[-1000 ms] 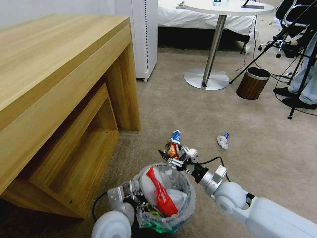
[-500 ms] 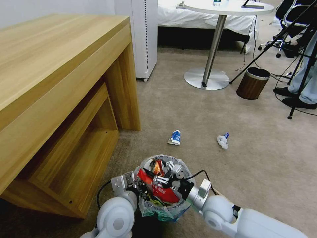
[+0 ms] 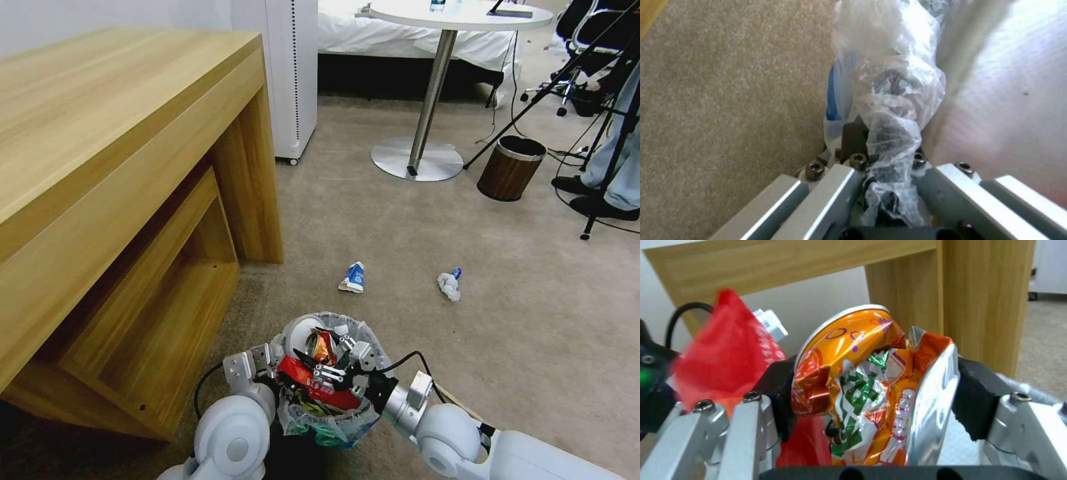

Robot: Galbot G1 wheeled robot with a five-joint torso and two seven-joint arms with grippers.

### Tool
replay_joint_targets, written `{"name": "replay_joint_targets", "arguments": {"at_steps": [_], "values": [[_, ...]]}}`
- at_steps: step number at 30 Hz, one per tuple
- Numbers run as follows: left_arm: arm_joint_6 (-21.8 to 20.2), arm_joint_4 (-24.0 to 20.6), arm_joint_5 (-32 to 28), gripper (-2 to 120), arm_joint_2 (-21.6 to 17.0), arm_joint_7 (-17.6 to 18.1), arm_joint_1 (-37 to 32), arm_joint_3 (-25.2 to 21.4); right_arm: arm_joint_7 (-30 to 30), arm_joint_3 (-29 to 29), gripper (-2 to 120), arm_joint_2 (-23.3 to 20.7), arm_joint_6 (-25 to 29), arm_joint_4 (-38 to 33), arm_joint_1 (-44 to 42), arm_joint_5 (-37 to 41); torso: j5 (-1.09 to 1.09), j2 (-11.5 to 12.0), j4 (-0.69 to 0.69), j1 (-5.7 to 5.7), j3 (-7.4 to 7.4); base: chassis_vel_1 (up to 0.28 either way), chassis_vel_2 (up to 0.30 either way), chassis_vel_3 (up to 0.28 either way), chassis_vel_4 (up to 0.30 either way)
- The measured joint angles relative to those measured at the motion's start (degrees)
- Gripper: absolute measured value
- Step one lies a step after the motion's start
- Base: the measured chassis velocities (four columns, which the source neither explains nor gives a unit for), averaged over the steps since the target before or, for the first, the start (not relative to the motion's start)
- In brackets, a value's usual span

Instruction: Pick up the trash bin and place the garbage on the floor into it.

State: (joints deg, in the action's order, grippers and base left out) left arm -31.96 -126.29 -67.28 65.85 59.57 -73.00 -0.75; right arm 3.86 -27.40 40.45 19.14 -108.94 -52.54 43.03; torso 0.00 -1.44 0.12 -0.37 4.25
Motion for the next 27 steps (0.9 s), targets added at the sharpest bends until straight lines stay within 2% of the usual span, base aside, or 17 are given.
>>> {"name": "replay_joint_targets", "arguments": {"at_steps": [2, 4, 5, 8, 17, 27], "values": [[-0.05, -0.01, 0.1, 0, -0.01, -0.02, -0.18, 0.01, 0.95, 0.29, 69, -0.27, 0.25, 0.1, -0.1, 0.18, 0.01, 0.0, 0.0, 0.0, 0.0, 0.0, 0.0, 0.0, 0.0], [-0.08, -0.2, 0.12, 0, -0.12, -0.04, -0.23, 0.01, 2.7, 1.02, 79, -0.81, 0.16, 0.18, -0.46, 0.81, 0.0, 0.0, 0.0, 0.0, 0.0, 0.0, 0.0, 0.0, 0.0], [-0.08, -0.2, 0.12, 0, -0.12, -0.04, -0.23, 0.01, 2.7, 1.02, 79, -0.81, 0.16, 0.18, -0.46, 0.81, 0.0, 0.0, 0.0, 0.0, 0.0, 0.0, 0.0, 0.0, 0.0], [-0.12, -0.3, 0.15, 0, -0.25, -0.03, -0.38, 0.02, 3.14, 1.62, 95, -1.12, -0.06, 0.17, -0.75, 0.77, 0.01, 0.0, 0.0, 0.0, 0.0, 0.0, 0.0, 0.0, 0.0], [-0.25, -0.55, -0.11, 0, -0.75, 0.25, -0.09, 0.07, 2.29, 2.29, 100, -1.08, -0.13, 0.61, -0.06, 0.77, 0.01, 0.0, 0.0, 0.0, 0.0, 0.0, 0.0, 0.0, 0.0], [-1.07, -1.23, -1.24, 0, -1.36, 0.52, 0.07, -0.34, 0.52, 10.24, 100, -1.53, -1.31, -2.58, 2.4, 5.28, 0.0, 0.0, -0.01, 0.0, 0.0, 0.0, 0.0, 0.0, 0.0]]}}
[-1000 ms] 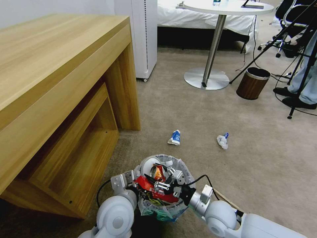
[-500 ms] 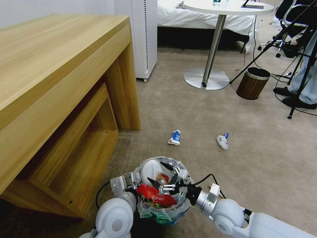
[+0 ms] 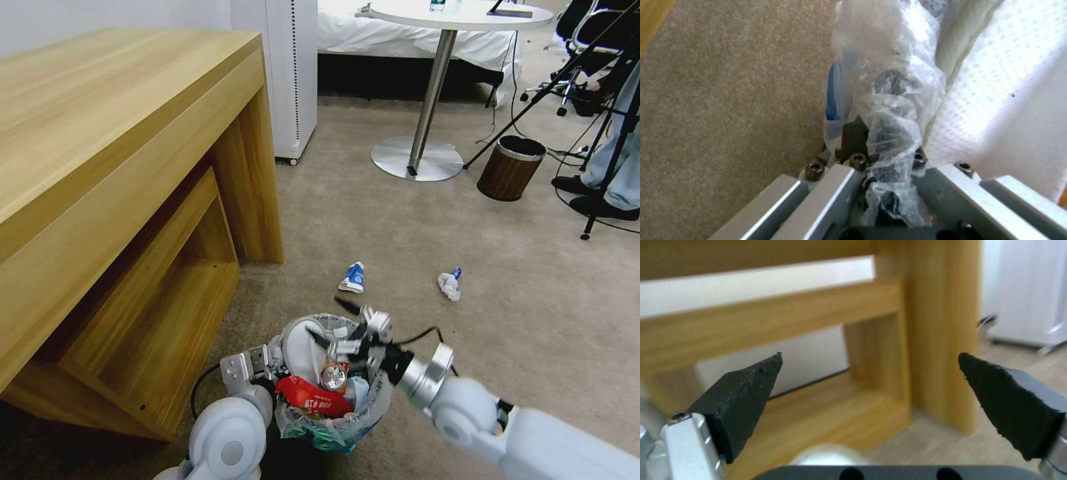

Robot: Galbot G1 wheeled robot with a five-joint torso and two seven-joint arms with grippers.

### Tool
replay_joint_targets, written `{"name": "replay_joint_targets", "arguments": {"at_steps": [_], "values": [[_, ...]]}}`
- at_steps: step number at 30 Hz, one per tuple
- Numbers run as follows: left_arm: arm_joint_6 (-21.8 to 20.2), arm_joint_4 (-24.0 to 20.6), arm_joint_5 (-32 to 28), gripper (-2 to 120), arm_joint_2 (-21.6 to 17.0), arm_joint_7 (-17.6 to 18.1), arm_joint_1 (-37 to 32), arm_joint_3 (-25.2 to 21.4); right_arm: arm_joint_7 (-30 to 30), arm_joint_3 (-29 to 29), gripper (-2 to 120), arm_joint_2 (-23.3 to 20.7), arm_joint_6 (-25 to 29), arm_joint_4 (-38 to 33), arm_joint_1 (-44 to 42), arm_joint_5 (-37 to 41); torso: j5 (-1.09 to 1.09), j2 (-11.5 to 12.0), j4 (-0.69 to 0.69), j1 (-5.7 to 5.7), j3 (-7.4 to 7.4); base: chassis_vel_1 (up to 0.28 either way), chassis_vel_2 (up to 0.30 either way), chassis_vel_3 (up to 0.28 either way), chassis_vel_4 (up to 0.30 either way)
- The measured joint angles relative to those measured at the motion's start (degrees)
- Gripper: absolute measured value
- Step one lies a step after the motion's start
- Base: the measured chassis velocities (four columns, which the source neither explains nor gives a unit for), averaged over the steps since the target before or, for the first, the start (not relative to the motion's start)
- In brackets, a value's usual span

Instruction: Pick up the trash bin and place the garbage on the floor into it.

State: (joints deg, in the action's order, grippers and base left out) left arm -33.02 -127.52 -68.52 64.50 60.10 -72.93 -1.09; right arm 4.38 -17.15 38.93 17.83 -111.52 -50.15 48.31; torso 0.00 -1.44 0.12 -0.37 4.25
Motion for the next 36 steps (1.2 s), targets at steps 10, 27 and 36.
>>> {"name": "replay_joint_targets", "arguments": {"at_steps": [10, 27, 36], "values": [[-0.78, -0.63, 0.77, 0, 0.79, -1.51, 0.0, -0.58, -15.46, 14.04, 100, 2.79, -7.83, 2.36, -1.99, -5.32, 0.02, 0.0, 0.01, 0.0, 0.0, 0.0, 0.0, 0.0, 0.0], [-1.36, -1.68, 1.98, 0, 0.47, -3.2, 0.29, -0.6, -21.34, 36.75, 100, 1.25, -14.45, 7.7, -15.2, -14.49, 0.01, 0.0, 0.01, 0.0, 0.0, 0.0, 0.0, 0.0, 0.0], [-1.9, -2.02, 0.36, 0, 0.19, -2.5, 0.71, -0.61, -8.5, 44.14, 100, -8.14, -11.82, 12.51, -27.06, -17.4, -0.01, 0.0, 0.01, 0.01, -0.01, 0.0, 0.0, 0.0, 0.0]]}}
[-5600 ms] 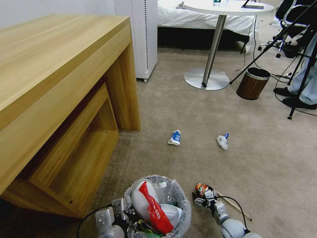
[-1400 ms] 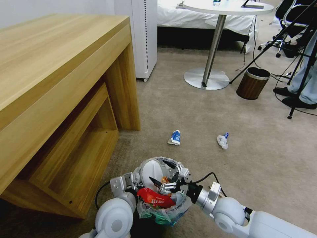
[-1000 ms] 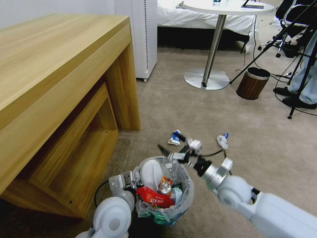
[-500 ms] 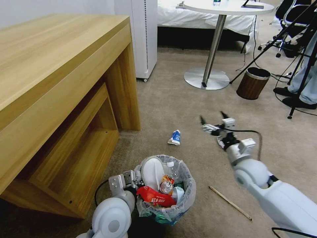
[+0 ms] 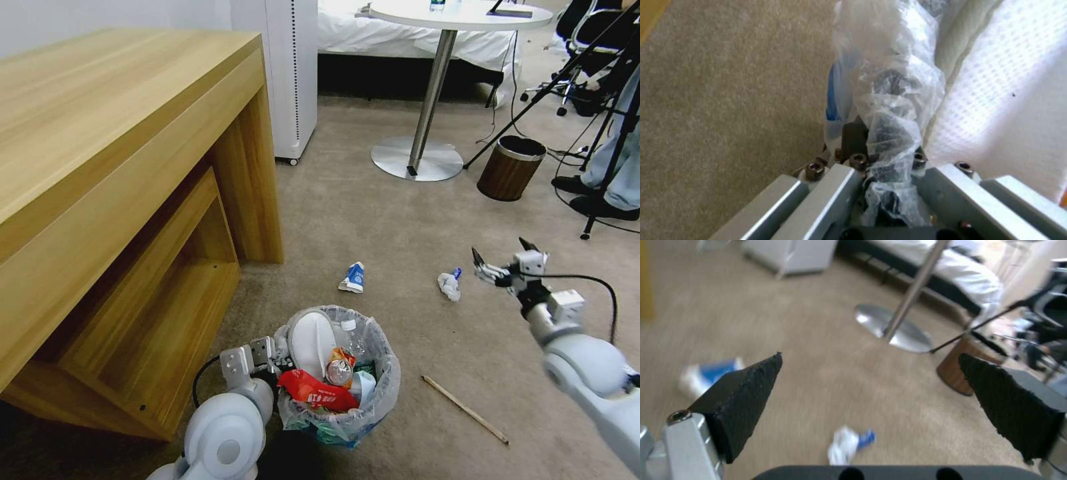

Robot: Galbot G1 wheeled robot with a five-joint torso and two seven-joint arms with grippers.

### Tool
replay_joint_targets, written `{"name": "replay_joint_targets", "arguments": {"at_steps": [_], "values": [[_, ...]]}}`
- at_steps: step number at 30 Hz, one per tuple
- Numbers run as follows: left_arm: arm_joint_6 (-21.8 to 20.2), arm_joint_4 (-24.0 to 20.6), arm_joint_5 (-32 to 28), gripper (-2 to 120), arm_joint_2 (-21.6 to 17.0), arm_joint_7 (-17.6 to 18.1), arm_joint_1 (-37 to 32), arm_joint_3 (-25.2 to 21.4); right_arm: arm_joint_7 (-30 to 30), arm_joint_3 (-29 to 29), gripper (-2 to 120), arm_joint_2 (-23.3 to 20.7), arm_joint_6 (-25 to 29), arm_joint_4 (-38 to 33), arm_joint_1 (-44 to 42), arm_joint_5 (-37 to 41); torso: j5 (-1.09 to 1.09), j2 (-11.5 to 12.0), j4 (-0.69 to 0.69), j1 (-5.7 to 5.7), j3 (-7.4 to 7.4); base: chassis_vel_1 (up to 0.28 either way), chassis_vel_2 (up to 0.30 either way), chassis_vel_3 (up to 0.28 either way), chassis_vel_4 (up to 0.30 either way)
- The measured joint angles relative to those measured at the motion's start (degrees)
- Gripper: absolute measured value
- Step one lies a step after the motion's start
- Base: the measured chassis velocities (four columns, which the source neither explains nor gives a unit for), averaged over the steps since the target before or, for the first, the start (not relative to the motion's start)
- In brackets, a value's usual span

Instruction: Pick up the trash bin and place the garbage on the floor into it.

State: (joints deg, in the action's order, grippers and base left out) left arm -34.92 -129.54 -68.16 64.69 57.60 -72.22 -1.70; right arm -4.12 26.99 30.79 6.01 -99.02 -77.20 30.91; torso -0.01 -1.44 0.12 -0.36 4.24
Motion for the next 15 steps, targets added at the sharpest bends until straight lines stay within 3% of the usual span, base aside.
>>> {"name": "replay_joint_targets", "arguments": {"at_steps": [4, 6, 12, 15], "values": [[-0.2, 0.0, -0.03, 0, 0.09, 0.21, -0.29, 0.17, 4.76, 0.23, 100, -2.92, 3.4, 3.95, -2.6, -1.17, 0.02, 0.0, 0.0, 0.0, 0.0, 0.0, 0.0, 0.0, 0.0], [-0.36, 0.0, 0.21, 0, 0.05, 0.29, -0.86, 0.37, 10.54, 0.68, 100, -4.02, 6.73, 7.31, -4.33, -1.32, 0.02, 0.0, 0.0, 0.0, 0.0, 0.0, 0.0, 0.0, 0.0], [-0.55, -0.01, 0.9, 0, -0.05, 0.3, -1.8, 0.81, 20.0, 0.67, 100, -3.24, 12.63, 12.6, -5.67, -0.23, 0.02, 0.0, 0.0, 0.0, 0.0, 0.0, 0.0, 0.0, 0.0], [-0.67, 0.0, 1.45, 0, -0.05, 0.3, -2.59, 0.87, 28.21, -0.34, 100, -2.08, 16.8, 16.95, -4.45, -0.73, 0.02, 0.0, 0.01, 0.0, 0.0, 0.0, 0.0, 0.0, 0.0]]}}
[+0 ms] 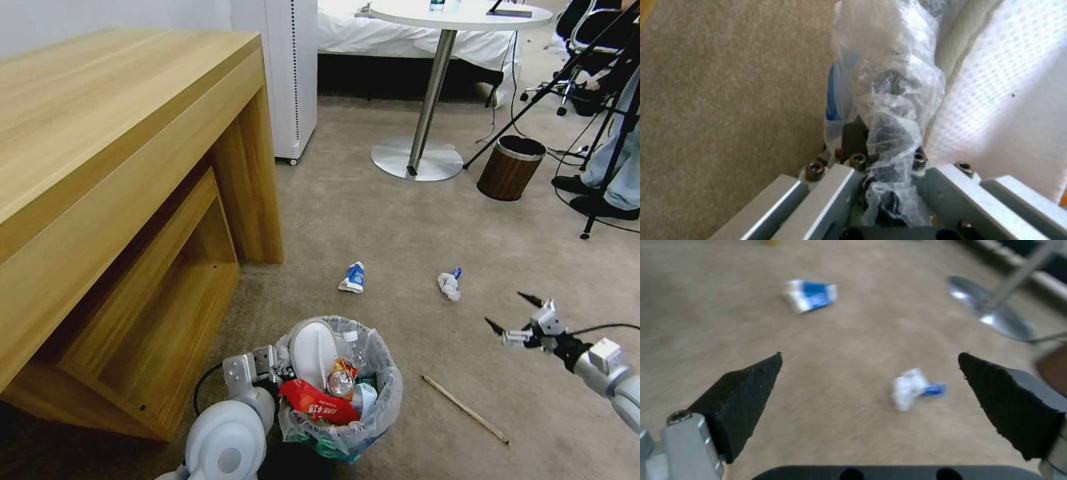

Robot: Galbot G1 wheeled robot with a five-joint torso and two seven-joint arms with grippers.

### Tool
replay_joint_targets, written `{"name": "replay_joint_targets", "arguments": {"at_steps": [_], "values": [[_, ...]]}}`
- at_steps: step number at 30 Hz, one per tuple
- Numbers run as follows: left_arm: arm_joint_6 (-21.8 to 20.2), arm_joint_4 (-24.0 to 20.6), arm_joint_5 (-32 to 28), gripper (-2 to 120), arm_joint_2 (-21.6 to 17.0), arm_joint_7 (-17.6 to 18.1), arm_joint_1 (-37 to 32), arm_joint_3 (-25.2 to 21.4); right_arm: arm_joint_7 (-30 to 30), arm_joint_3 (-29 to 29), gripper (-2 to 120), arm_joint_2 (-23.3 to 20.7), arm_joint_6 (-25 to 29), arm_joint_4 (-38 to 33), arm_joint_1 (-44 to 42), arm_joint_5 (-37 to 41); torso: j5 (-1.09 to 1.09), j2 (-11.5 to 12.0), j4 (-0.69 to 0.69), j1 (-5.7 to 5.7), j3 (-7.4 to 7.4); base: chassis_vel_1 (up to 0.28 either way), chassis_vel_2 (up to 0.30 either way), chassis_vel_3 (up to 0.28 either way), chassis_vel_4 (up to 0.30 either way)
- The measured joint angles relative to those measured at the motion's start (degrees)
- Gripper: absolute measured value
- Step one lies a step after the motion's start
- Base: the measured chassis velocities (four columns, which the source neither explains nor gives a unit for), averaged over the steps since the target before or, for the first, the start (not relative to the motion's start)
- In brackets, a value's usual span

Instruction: Pick up the trash bin and place the garbage on the floor into it.

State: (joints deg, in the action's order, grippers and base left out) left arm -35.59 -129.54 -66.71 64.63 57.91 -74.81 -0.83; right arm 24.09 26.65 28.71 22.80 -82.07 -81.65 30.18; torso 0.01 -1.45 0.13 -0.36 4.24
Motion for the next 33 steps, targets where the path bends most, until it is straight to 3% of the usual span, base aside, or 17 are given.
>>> {"name": "replay_joint_targets", "arguments": {"at_steps": [1, 2, 5, 9, 11, 13, 17, 33], "values": [[0.0, 0.0, 0.0, 0, 0.0, 0.0, 0.0, 0.0, 0.0, 0.0, 100, 0.0, 0.0, 0.0, 0.0, 0.0, 0.0, 0.0, 0.0, 0.0, 0.0, 0.0, 0.0, 0.0, 0.0], [-0.13, 0.01, 0.28, 0, -0.03, 0.0, -0.52, 0.05, 4.66, -1.5, 100, 0.42, 2.04, 2.51, 1.61, 0.27, 0.0, 0.0, 0.0, 0.0, 0.0, 0.0, 0.0, 0.0, 0.0], [-0.27, 0.12, 0.65, 0, -0.16, 0.0, -1.16, 0.07, 10.82, -4.41, 100, 0.93, 4.45, 6.22, 4.83, 1.48, 0.0, 0.0, -0.02, 0.0, 0.0, 0.0, 0.0, 0.0, 0.0], [-0.29, 0.32, 0.69, 0, -0.19, 0.0, -1.34, 0.16, 14.9, -8.34, 100, 1.47, 6.18, 11.15, 8.64, 2.55, -0.01, 0.0, -0.02, 0.0, 0.0, 0.0, 0.0, 0.0, 0.0], [-0.29, 0.36, 0.7, 0, -0.19, 0.0, -1.36, 0.19, 15.04, -8.76, 100, 1.59, 6.25, 11.81, 9.08, 2.6, -0.01, 0.0, -0.01, 0.0, 0.0, 0.0, 0.0, 0.0, 0.0], [-0.33, 0.59, 1.16, 0, 0.01, 0.0, -1.73, 0.41, 15.04, -12.19, 100, 3.14, 6.98, 17.93, 12.3, 2.86, 0.0, 0.0, -0.01, -0.01, 0.0, 0.0, 0.0, 0.0, 0.0], [-0.39, 1.0, 1.66, 0, 0.1, -0.09, -2.12, 0.58, 15.13, -13.44, 100, 5.16, 8.09, 23.16, 14.81, 1.39, -0.01, 0.0, -0.01, 0.0, 0.01, 0.0, 0.0, 0.0, 0.0], [0.13, 2.49, 2.23, 0, 0.78, -0.53, -0.89, 2.22, 11.63, -16.37, 100, 11.79, 8.88, 32.47, 19.93, -1.44, -0.01, 0.0, -0.01, -0.01, 0.01, 0.0, 0.0, 0.0, 0.0]]}}
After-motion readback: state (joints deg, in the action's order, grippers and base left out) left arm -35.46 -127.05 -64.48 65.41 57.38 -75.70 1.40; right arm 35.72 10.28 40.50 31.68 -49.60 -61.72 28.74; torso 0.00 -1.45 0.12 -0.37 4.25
